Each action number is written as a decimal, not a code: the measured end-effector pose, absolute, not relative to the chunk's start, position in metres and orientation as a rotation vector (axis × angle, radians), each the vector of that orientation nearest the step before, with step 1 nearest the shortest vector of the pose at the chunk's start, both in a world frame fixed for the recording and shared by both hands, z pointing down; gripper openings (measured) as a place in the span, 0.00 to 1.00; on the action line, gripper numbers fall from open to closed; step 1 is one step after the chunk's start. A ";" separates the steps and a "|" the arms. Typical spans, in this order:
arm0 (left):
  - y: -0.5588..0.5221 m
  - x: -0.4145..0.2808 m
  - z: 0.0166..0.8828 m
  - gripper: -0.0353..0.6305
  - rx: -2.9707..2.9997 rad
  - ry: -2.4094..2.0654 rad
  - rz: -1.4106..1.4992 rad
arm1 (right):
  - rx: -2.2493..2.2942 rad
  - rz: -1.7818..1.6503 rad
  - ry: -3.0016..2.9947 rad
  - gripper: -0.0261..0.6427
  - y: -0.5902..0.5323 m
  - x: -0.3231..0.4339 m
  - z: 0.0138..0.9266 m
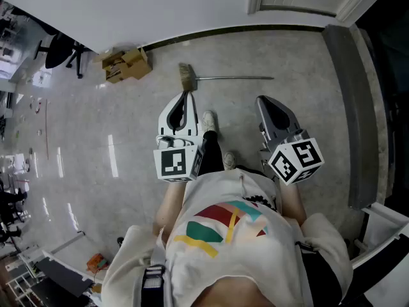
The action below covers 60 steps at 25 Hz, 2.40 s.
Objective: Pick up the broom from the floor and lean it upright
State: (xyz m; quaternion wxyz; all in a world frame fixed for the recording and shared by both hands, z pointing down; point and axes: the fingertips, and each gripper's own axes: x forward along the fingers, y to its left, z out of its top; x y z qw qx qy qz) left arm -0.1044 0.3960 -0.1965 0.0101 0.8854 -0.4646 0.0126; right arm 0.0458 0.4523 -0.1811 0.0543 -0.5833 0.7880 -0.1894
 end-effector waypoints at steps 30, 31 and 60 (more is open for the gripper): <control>-0.036 -0.069 -0.143 0.12 2.729 -1.252 0.085 | -1.962 -0.658 2.376 0.06 0.041 0.072 -0.155; -0.040 -0.066 -0.141 0.12 2.721 -1.257 0.091 | -1.962 -0.669 2.389 0.06 0.036 0.075 -0.151; -0.186 0.054 0.547 0.37 2.824 -0.266 0.749 | -1.906 -0.707 2.473 0.06 -0.103 0.197 0.431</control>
